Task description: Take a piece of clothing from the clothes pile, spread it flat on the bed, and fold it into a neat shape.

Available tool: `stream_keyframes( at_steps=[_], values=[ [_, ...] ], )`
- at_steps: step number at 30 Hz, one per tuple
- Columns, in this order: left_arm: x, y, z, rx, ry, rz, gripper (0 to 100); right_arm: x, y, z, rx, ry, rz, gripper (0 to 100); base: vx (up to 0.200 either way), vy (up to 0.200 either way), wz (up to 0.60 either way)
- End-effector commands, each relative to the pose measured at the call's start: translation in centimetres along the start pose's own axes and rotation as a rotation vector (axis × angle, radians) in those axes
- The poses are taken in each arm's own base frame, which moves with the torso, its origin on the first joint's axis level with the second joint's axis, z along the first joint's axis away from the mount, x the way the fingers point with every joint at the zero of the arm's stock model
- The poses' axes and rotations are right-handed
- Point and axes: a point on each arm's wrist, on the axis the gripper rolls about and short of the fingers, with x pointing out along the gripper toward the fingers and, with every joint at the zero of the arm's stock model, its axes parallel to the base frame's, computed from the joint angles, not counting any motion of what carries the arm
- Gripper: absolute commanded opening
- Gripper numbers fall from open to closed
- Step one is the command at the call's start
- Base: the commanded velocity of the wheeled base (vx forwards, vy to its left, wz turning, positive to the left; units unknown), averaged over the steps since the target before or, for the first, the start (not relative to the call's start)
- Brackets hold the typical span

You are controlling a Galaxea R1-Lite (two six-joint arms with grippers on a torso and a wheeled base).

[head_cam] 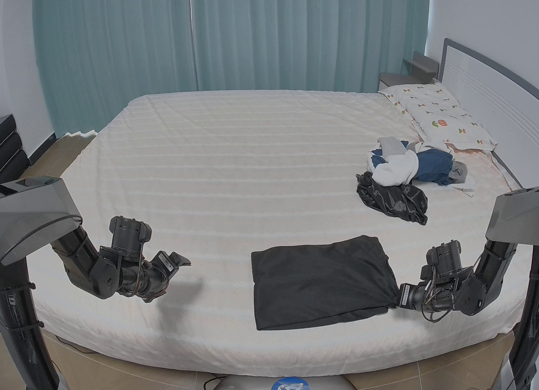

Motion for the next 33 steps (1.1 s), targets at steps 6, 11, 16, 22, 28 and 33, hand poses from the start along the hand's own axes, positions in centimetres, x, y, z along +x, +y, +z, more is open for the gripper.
stream_keyframes(
  at_steps=[6,11,16,22,28,33],
  values=[
    [0.0,0.0,0.0,-0.006,-0.006,0.002,100,-0.2,-0.9,0.0,-0.048,0.001,-0.016,100,0.000,0.000,0.00],
    [0.0,0.0,0.2,-0.007,-0.009,0.001,100,-1.0,-0.9,2.3,-0.016,-0.091,0.011,100,0.160,0.000,0.00],
    [0.1,0.0,0.1,-0.001,-0.006,0.003,100,0.2,0.0,5.1,0.081,-0.168,0.050,100,0.200,0.000,0.00],
    [0.2,0.1,0.0,0.002,-0.003,0.009,100,3.4,1.1,5.9,0.128,-0.166,0.082,100,0.000,0.000,0.00],
    [0.2,0.1,0.0,0.003,-0.002,0.010,100,5.5,1.6,6.7,0.165,-0.177,0.099,100,0.000,0.000,0.00],
    [0.2,0.1,0.0,0.004,-0.003,0.009,100,6.3,1.8,7.3,0.175,-0.191,0.111,100,0.000,0.000,0.00]
  ],
)
